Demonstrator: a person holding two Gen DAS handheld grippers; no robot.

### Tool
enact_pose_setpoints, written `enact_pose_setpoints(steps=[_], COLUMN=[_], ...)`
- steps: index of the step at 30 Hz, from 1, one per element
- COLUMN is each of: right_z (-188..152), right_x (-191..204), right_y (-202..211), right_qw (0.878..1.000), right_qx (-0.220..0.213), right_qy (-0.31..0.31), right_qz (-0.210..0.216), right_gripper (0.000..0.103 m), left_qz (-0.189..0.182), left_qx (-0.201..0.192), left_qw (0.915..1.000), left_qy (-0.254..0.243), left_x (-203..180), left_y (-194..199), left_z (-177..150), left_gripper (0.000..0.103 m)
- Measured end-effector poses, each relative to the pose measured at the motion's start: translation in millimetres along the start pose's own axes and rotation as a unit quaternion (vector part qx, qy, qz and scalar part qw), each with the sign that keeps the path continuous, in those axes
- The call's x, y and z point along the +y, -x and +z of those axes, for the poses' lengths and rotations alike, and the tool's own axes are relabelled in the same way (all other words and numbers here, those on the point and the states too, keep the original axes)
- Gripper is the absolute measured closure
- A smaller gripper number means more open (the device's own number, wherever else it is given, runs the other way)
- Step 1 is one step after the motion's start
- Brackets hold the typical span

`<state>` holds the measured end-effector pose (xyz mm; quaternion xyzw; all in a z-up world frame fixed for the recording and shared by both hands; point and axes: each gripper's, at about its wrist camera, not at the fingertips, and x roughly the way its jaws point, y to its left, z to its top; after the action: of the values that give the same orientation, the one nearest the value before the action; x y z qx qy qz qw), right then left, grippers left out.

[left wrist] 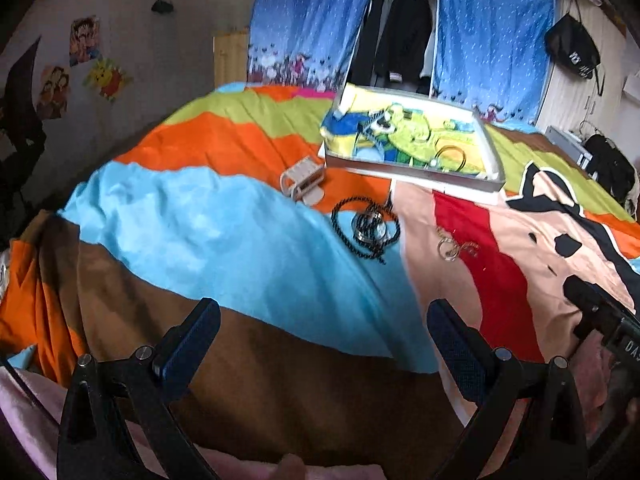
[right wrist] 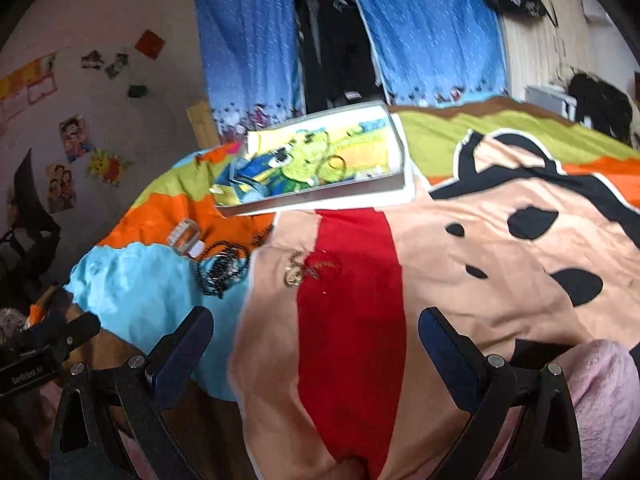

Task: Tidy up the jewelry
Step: 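Lift the right tool out of the tray back toward the jewelry, then lower the right tool onto the red string bracelet and grasp it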

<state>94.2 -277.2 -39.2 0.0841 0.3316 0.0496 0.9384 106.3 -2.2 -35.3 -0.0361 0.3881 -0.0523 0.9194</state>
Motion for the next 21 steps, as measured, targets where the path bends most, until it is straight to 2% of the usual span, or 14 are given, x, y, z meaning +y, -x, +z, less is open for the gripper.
enact_pose_setpoints(steps=[6, 13, 21], right_z=[12.9, 34.4, 60.7], right_x=[-15.8, -40.2, -46.9], right_y=[-21.2, -67.2, -112.9], right_qw=[0.999, 0.994, 0.994], right_qx=[0.035, 0.087, 0.100], right_qy=[-0.026, -0.051, 0.001], right_qz=[0.019, 0.041, 0.042], right_gripper=[0.000, 0.000, 0.000], left_qz=[-0.014, -0.036, -0.063], left_qx=[0.035, 0.045, 0.046], left_qw=[0.9993, 0.9983, 0.9969], left_qy=[0.003, -0.009, -0.013], left_x=[6.7, 13.5, 13.2], left_y=[-24.2, -61.2, -98.5], left_z=[17.1, 48.0, 69.6], left_gripper=[0.002, 0.002, 0.002])
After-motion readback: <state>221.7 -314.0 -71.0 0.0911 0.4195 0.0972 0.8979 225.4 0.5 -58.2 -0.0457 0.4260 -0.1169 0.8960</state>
